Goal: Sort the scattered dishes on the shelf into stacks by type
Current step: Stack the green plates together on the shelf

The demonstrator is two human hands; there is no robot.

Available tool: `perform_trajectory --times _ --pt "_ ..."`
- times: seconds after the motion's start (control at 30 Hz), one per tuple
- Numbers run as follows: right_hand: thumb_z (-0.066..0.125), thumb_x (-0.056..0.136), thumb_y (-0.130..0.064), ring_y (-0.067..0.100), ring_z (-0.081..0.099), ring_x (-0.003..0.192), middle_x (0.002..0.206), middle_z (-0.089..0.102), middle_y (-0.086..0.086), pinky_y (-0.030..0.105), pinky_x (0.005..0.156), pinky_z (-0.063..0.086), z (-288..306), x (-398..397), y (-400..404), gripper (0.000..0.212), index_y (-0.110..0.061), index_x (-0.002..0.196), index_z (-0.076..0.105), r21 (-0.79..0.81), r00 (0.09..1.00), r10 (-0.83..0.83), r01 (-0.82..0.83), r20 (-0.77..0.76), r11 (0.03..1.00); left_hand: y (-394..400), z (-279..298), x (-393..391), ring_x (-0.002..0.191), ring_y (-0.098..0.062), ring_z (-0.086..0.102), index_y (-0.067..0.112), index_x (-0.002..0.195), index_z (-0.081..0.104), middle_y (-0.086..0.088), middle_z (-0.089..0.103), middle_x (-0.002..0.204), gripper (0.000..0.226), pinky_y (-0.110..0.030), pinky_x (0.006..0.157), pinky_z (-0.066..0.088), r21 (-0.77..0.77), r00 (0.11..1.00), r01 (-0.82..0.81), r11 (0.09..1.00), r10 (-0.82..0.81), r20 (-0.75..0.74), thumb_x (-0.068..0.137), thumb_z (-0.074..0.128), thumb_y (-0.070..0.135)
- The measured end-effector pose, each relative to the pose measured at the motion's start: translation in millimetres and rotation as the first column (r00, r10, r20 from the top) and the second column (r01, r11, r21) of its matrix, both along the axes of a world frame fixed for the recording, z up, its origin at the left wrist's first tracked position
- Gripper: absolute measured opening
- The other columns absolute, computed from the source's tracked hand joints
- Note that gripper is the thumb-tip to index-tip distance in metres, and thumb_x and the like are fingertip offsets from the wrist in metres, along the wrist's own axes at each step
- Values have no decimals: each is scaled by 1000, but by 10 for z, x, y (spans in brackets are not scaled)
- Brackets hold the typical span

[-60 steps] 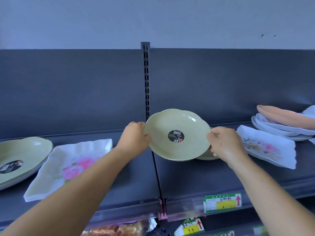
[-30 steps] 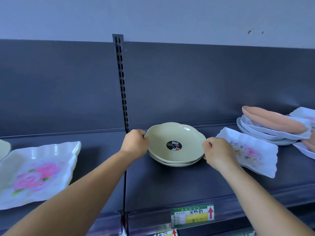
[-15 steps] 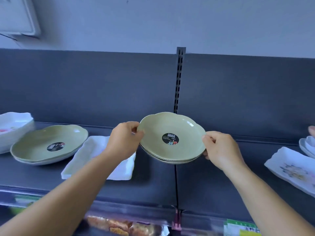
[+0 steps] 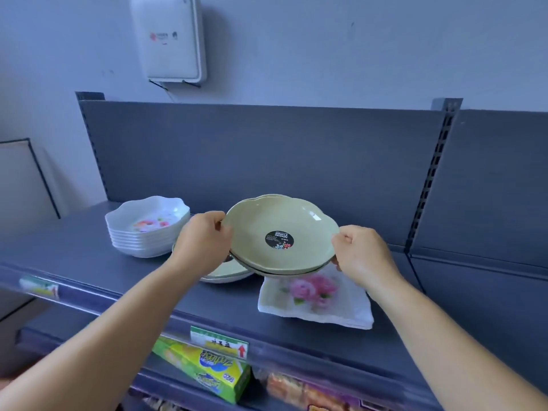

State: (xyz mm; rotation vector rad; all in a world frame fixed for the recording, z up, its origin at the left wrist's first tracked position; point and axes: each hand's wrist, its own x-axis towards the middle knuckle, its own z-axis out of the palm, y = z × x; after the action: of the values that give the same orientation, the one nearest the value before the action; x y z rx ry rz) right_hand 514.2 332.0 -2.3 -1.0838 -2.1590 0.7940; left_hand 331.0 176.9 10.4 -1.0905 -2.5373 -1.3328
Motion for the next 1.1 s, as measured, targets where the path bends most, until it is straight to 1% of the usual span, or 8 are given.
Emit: perform_trajectory --times 0.2,0.33,0.53,0.67,0.8,0.9,1.0,1.1 --pt "41 85 -12 24 37 61 65 47 7 30 52 26 -40 -699 -247 16 -10 70 43 -18 994 53 -52 91 999 -292 -66 -562 56 -18 22 11 67 39 -1 30 58 22 -26 50 20 -40 998 -52 998 54 37 89 42 7" --pt "41 89 -13 22 33 60 62 37 1 29 46 19 -35 -1002 -321 24 -11 66 35 64 974 27 -43 226 997 -360 -166 -775 55 -18 22 13 62 32 0 30 57 29 -26 49 18 -64 994 -47 997 53 91 88 40 3" --pt "42 89 -7 17 34 55 65 40 2 28 44 20 -79 -1250 -367 29 -11 62 33 63 916 -12 -15 401 998 -372 -307 -977 53 -18 26 11 60 33 -2 34 56 29 -25 47 21 -161 990 -38 986 60 129 86 39 -1" --pt "42 90 -6 27 44 72 69 42 3 27 45 22 -115 -1299 -400 28 -12 63 35 65 873 -36 5 486 998 -354 -360 -1050 52 -17 29 10 59 35 -3 37 59 30 -25 45 23 -250 995 -41 967 61 74 88 40 3" --pt "43 92 -5 29 44 81 87 45 6 27 51 28 -150 -1317 -462 32 -13 63 33 123 834 -60 -9 548 992 -324 -341 -1067 52 -17 32 10 59 37 -3 40 61 33 -26 44 24 -295 999 -38 955 47 23 91 41 6" --pt "40 95 -12 29 41 87 98 42 8 30 69 34 -183 -1300 -515 30 -12 65 35 132 844 -53 -21 534 991 -310 -335 -1046 71 -27 41 7 68 42 -12 47 79 26 -29 58 31 -326 999 -39 945 25 -47 94 42 9" --pt "34 99 -23 31 45 95 113 50 11 33 73 34 -179 -1256 -560 27 -7 98 56 116 862 -32 -31 506 993 -334 -337 -1014 86 -28 43 -1 89 58 -19 56 99 22 -30 72 35 -371 985 -93 924 31 -170 96 42 12" --pt "31 99 -29 32 47 109 107 48 9 34 75 35 -130 -1118 -645 26 -12 96 49 140 872 -9 -68 490 988 -351 -323 -937 97 -31 45 -3 96 59 -19 56 111 23 -34 78 36 -407 968 -93 909 -13 -250 96 41 12"
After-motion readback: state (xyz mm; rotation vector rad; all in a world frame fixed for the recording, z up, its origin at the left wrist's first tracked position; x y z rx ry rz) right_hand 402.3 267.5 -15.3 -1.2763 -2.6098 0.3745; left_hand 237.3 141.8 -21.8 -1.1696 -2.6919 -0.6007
